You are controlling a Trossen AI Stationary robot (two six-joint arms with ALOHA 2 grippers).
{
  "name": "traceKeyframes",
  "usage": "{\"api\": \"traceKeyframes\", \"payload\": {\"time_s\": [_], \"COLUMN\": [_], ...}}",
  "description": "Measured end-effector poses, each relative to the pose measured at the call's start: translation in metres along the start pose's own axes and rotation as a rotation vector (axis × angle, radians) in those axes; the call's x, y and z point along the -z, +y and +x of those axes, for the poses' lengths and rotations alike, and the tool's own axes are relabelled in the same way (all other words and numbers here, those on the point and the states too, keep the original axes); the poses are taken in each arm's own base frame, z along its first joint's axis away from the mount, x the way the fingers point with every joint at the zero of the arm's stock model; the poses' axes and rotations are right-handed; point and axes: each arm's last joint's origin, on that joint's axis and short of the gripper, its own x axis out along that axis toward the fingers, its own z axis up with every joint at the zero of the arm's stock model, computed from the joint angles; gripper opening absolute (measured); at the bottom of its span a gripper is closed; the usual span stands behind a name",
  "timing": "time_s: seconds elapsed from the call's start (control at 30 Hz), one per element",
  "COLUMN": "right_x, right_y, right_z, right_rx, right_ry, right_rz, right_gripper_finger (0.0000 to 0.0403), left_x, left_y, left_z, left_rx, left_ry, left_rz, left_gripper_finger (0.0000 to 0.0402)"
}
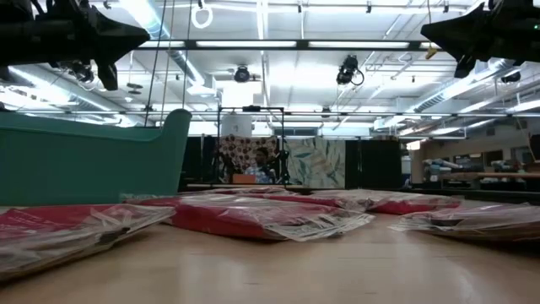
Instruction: Sort popcorn bags into baskets
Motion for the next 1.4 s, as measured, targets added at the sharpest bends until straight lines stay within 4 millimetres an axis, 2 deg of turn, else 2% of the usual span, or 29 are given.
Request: {"api": "traceKeyframes", "payload": {"time_s": [1.13, 1.4], "right_x": [0.0, -0.024], "right_y": [0.0, -0.003], "right_z": [0.0, -0.003], "right_rx": [0.001, 0.034], "right_ry": [-0.003, -0.231], "right_rz": [0.001, -0.029], "right_gripper_finger": [0.0016, 0.0016], "left_x": [-0.001, -0.017], "left_y": [0.0, -0.006], "left_z": [0.0, -0.002], "left_rx": [0.005, 0.043], "left_ry": [-0.011, -0.178], "left_rz": [-0.001, -0.047], "left_gripper_finger": [0.0027, 0.0027]}}
